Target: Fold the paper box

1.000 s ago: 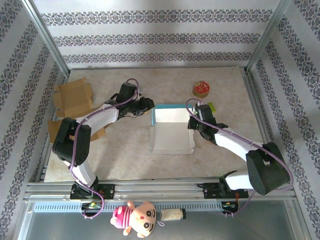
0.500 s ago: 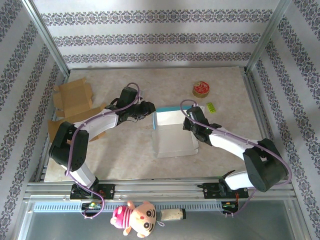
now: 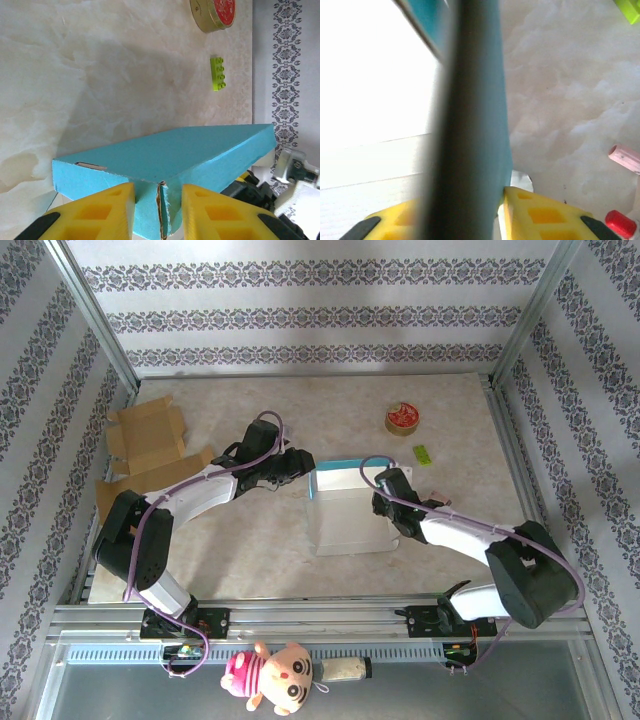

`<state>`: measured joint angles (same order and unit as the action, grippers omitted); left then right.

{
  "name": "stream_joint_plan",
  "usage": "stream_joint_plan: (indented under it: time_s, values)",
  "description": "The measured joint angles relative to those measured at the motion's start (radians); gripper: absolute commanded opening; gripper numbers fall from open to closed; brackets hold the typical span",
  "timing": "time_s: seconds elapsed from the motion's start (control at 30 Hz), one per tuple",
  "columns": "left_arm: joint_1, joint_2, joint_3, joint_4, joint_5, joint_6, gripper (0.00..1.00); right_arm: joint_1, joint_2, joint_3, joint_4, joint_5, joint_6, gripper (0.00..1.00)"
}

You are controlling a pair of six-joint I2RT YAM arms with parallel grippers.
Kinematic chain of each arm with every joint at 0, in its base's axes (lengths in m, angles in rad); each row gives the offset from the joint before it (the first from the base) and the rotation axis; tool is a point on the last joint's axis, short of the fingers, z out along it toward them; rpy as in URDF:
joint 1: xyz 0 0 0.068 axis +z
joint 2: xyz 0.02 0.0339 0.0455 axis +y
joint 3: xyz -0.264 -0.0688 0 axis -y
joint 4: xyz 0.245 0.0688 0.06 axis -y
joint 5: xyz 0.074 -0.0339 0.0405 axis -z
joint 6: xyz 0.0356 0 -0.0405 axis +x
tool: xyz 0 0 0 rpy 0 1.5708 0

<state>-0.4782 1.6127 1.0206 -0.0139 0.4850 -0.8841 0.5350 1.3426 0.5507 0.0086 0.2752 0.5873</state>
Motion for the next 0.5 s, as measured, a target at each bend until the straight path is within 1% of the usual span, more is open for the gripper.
stream_joint_plan:
  time_s: [0.1,0.17,0.2,0.27,0.37,0.43,0.5]
  values:
    - [-0.001,0.0,0.0,0.0,-0.008,0.008,0.29,0.0,-0.117,-0.027,-0.017,-0.003,-0.019,0.61]
    - [-0.001,0.0,0.0,-0.001,-0.015,0.014,0.29,-0.003,-0.228,-0.041,-0.042,-0.004,-0.04,0.69]
    - [-0.001,0.0,0.0,-0.001,-0.018,0.018,0.29,-0.011,-0.291,-0.046,-0.053,-0.01,-0.056,0.71]
    - [-0.001,0.0,0.0,-0.002,-0.02,0.024,0.29,-0.042,-0.401,-0.048,-0.077,-0.038,-0.096,0.74]
    - [-0.002,0.0,0.0,-0.002,-0.023,0.033,0.29,-0.128,-0.566,-0.052,-0.095,-0.104,-0.193,0.8]
    - [-0.005,0.0,0.0,-0.004,-0.023,0.039,0.29,-0.186,-0.656,-0.056,-0.094,-0.155,-0.295,0.79]
    - [-0.007,-0.002,0.0,-0.006,-0.024,0.044,0.29,-0.256,-0.708,-0.056,-0.083,-0.213,-0.448,0.75]
